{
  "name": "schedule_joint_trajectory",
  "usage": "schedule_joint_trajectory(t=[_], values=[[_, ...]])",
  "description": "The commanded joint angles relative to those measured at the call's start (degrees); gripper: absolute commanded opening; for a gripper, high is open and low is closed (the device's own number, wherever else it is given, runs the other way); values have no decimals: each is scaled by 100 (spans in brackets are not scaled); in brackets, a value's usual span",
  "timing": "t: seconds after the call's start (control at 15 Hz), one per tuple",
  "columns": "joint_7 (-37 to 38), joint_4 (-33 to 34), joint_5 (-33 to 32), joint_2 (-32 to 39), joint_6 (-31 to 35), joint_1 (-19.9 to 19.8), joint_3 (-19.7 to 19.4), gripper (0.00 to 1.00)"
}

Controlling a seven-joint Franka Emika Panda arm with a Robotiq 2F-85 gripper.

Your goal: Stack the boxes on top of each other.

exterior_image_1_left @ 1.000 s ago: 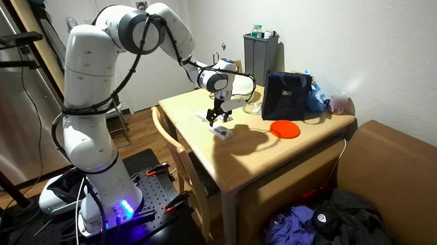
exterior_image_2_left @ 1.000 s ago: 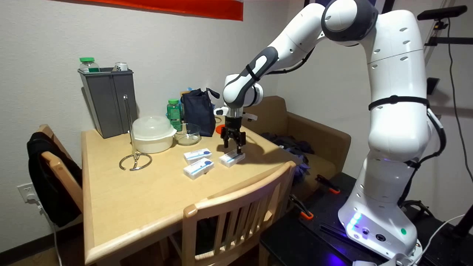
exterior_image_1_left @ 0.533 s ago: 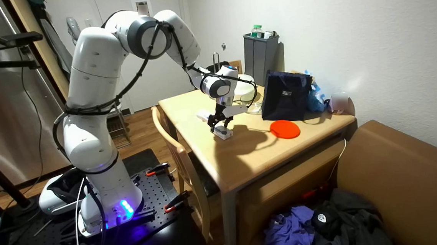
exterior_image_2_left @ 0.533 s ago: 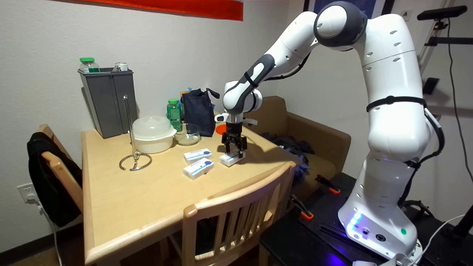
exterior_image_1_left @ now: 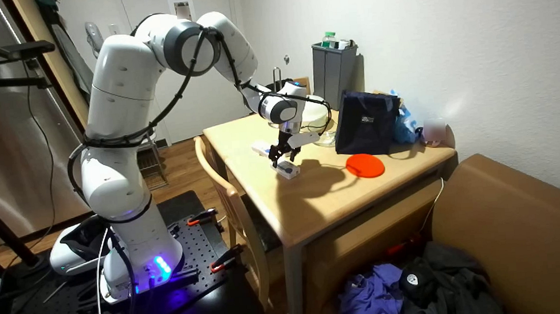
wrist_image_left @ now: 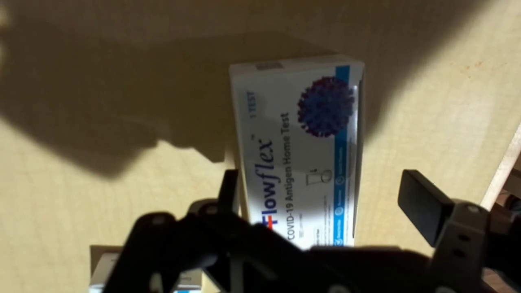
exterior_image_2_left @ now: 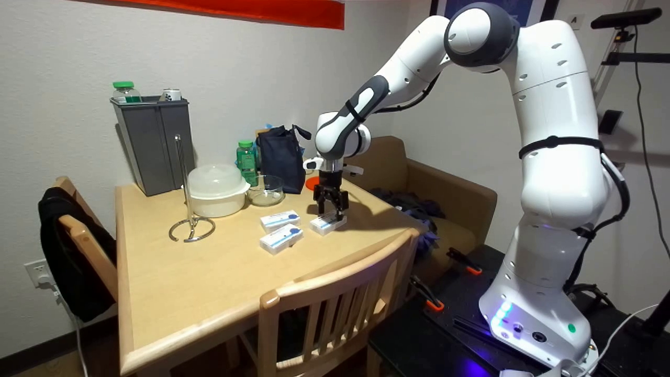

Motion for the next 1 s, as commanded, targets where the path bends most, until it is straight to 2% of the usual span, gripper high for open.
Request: schedule_joint_trajectory(t=[0.0, 0.73, 0.93], values=[[-95, 3, -104, -39, 25, -72, 33, 100], [-513, 386, -65, 406, -100, -159, 64, 100], [-411, 300, -41, 408, -6, -136, 52, 100]])
